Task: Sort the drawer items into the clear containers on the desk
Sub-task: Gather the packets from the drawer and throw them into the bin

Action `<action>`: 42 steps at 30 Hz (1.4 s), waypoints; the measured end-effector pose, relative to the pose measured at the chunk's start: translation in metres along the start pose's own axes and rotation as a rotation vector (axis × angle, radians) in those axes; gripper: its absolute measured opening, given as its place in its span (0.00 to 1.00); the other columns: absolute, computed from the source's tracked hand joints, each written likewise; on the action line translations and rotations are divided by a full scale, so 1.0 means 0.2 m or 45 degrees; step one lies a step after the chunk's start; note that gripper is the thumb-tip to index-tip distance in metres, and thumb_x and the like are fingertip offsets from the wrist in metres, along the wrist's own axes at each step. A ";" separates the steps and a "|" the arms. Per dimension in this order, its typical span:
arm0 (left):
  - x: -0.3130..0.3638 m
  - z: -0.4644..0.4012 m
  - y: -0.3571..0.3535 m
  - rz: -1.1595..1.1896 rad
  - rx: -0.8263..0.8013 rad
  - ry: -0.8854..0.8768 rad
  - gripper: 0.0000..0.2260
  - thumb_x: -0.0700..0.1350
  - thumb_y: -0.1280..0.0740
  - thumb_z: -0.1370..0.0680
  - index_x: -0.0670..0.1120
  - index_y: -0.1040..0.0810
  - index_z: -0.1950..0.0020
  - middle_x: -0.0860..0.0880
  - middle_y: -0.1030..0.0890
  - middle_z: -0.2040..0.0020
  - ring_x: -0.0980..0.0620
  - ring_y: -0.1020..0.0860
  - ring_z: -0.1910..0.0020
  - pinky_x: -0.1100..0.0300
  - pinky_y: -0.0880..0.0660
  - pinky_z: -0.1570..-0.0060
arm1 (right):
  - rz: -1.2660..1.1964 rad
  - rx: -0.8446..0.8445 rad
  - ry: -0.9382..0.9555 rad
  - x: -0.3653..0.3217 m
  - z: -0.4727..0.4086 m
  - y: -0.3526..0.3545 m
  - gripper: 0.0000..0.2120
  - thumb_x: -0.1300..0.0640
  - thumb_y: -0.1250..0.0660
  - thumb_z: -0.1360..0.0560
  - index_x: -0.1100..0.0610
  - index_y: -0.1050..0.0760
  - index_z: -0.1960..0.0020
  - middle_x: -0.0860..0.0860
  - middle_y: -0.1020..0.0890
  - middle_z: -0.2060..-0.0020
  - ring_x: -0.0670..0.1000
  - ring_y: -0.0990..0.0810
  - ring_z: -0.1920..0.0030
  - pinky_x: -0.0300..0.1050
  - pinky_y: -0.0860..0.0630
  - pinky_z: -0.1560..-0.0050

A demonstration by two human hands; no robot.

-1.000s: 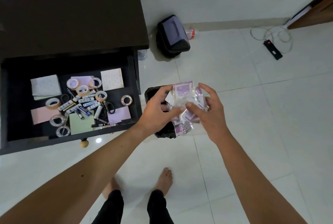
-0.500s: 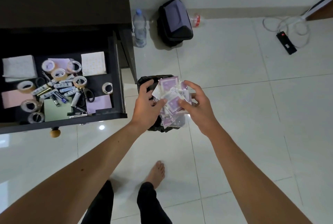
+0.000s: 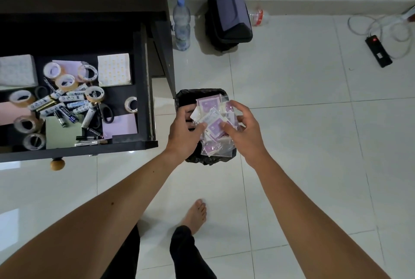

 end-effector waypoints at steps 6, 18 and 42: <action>-0.12 -0.07 -0.02 -0.112 -0.006 0.102 0.37 0.51 0.24 0.23 0.52 0.37 0.18 0.51 0.27 0.23 0.51 0.29 0.24 0.48 0.32 0.22 | 0.105 0.033 -0.041 0.10 -0.08 -0.01 0.30 0.54 0.21 0.24 0.41 0.29 0.26 0.46 0.19 0.41 0.40 0.17 0.44 0.36 0.20 0.45; -0.22 -0.02 -0.02 -0.078 -0.121 0.138 0.37 0.48 0.25 0.20 0.55 0.42 0.16 0.53 0.35 0.17 0.53 0.35 0.19 0.57 0.37 0.22 | 0.178 0.097 -0.161 0.19 -0.04 0.03 0.27 0.56 0.22 0.24 0.46 0.25 0.27 0.47 0.19 0.35 0.52 0.18 0.35 0.57 0.21 0.32; 0.53 0.44 0.49 0.083 -0.250 -0.300 0.26 0.48 0.29 0.17 0.54 0.34 0.20 0.57 0.19 0.34 0.60 0.17 0.42 0.57 0.20 0.38 | 0.164 0.110 0.186 -0.68 0.32 -0.19 0.23 0.61 0.25 0.21 0.48 0.24 0.29 0.47 0.14 0.43 0.45 0.13 0.46 0.39 0.19 0.43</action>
Point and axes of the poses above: each hand's wrist, its own z-axis away from the middle knuckle, its own y-axis out of the back of the hand, x = y × z, the point moved 5 cm from there along -z, towards the middle knuckle
